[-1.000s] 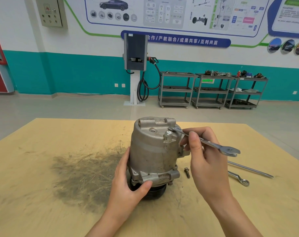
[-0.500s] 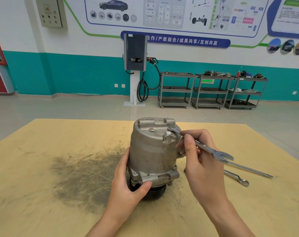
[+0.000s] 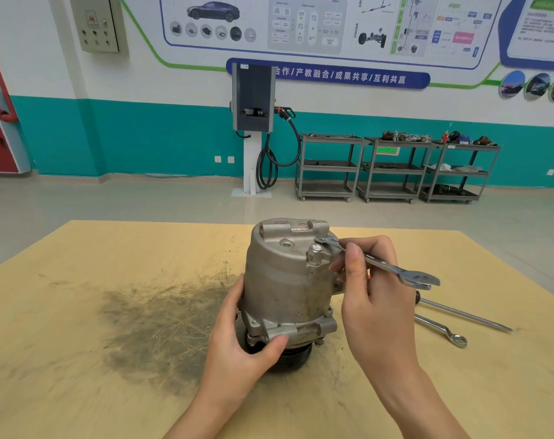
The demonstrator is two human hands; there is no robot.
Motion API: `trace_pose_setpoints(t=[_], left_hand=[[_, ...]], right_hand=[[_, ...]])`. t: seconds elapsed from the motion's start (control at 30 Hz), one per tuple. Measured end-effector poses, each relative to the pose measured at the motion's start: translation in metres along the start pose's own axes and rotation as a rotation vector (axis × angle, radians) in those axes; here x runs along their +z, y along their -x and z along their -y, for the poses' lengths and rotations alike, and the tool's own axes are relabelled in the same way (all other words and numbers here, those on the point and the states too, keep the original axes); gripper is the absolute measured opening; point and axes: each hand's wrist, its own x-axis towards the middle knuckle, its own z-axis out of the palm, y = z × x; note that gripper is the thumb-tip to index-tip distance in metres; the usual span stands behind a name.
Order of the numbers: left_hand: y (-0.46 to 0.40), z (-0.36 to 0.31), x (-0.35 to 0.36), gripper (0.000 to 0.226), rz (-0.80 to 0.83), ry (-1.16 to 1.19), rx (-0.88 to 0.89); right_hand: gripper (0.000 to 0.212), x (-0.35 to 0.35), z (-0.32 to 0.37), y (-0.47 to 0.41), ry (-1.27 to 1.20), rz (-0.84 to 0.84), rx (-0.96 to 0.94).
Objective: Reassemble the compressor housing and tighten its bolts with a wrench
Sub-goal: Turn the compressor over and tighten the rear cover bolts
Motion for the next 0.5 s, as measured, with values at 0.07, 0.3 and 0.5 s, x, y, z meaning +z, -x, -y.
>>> trace_pose_setpoints(t=[0.07,0.3,0.5], left_hand=[[-0.0009,0.0,-0.0004,0.09,0.005,-0.012,0.009],[-0.0007,0.0034,0.0003,0.089,0.01,-0.026,0.014],[-0.0009,0.0067,-0.0001,0.09,0.017,-0.034,0.014]], right_hand=[[0.014,-0.0021,-0.0007,-0.0008,-0.027,0.015,0.012],[0.019,-0.0082,-0.0042,-0.0029,-0.239,0.054,0.099],[0.019,-0.009,-0.0057,0.0,-0.327,0.067,0.131]])
